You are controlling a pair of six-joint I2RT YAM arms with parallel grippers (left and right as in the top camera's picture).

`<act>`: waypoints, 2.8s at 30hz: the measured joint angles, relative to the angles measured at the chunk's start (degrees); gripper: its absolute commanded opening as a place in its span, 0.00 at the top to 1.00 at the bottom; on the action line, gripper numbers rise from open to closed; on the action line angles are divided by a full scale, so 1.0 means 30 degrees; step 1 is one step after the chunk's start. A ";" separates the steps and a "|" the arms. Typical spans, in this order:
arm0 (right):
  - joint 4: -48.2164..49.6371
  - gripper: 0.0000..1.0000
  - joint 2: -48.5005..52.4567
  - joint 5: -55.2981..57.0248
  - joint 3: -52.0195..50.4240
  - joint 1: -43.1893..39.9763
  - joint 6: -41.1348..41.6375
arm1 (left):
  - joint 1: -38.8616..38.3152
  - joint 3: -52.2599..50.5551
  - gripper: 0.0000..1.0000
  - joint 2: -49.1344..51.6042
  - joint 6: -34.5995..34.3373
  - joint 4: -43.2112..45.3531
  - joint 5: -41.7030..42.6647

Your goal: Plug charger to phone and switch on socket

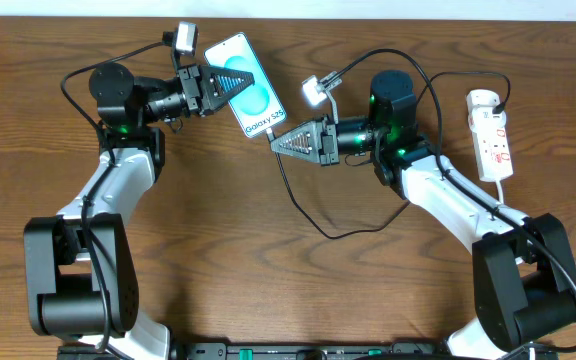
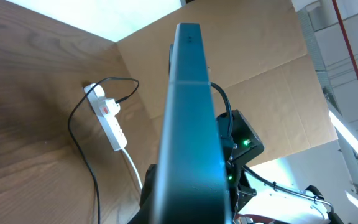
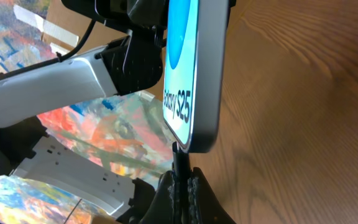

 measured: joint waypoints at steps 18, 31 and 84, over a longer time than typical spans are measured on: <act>0.0000 0.99 0.0000 0.0015 0.0000 0.0000 0.0175 | 0.0000 0.0000 0.92 0.0000 -0.0007 0.0000 0.0000; -0.0007 0.99 0.0000 0.0007 0.0000 0.0000 0.0219 | 0.0000 0.0000 0.93 0.0000 -0.0357 0.0066 0.0000; -0.0277 0.99 0.0029 0.0627 0.0000 0.0000 0.0248 | -0.0044 0.0000 0.93 0.0000 -0.1246 0.0175 -0.0219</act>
